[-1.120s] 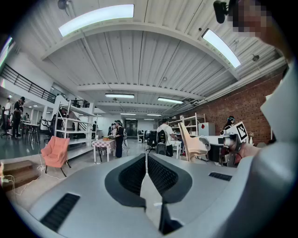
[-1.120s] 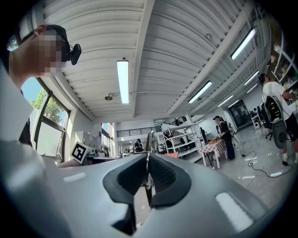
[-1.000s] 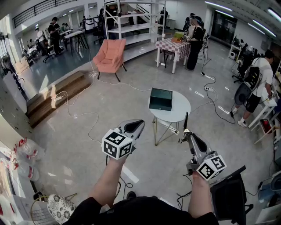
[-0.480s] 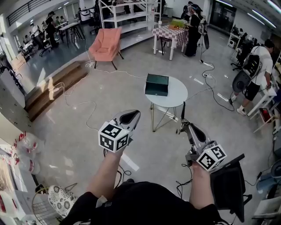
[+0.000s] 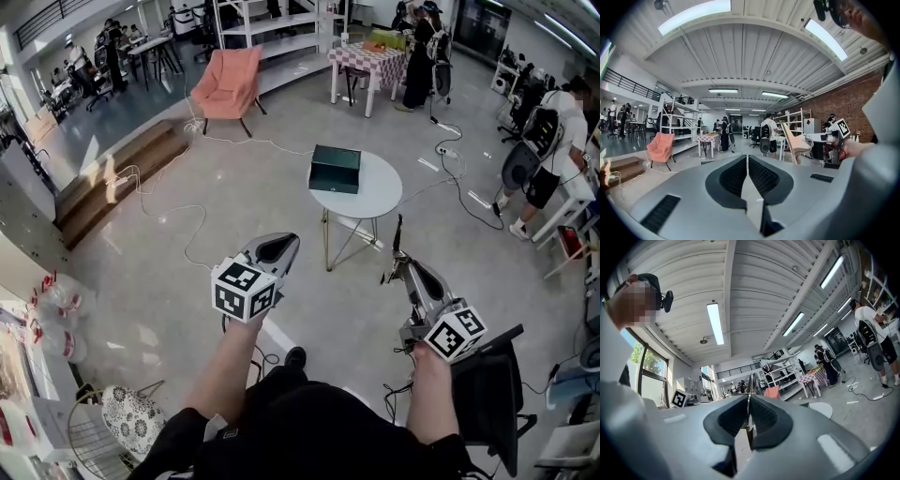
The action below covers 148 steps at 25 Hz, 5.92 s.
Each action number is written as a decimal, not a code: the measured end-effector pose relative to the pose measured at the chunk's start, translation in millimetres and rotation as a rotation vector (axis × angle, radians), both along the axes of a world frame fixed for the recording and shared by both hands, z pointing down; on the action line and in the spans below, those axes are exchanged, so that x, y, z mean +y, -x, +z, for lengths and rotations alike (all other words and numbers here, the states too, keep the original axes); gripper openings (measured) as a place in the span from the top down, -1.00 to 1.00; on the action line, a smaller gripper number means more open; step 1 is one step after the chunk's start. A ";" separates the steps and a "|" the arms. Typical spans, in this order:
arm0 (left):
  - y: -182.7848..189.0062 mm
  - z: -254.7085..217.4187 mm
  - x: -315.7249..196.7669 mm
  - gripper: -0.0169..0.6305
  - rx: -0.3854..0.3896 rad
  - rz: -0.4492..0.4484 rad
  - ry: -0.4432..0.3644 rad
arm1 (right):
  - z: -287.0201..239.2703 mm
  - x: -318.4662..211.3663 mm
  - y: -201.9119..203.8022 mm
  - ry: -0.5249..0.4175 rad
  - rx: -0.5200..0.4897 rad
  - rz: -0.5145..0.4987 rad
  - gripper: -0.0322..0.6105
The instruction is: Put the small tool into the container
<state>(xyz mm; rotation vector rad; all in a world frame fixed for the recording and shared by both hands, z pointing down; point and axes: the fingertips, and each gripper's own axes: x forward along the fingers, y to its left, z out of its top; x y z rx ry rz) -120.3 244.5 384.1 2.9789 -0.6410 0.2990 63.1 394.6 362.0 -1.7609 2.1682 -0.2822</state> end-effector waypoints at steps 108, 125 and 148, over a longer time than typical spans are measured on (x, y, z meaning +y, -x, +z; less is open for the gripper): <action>-243.0 135.6 -591.6 0.89 -0.105 -0.106 0.292 | 292.1 -644.5 -166.2 0.746 0.182 -0.479 0.81; -208.6 167.1 -581.1 0.89 -0.123 -0.250 0.376 | 398.7 -629.9 -156.7 0.946 0.549 -0.690 0.80; -190.0 164.8 -570.8 0.89 -0.110 -0.242 0.380 | 436.9 -621.5 -142.9 1.024 0.678 -0.644 0.72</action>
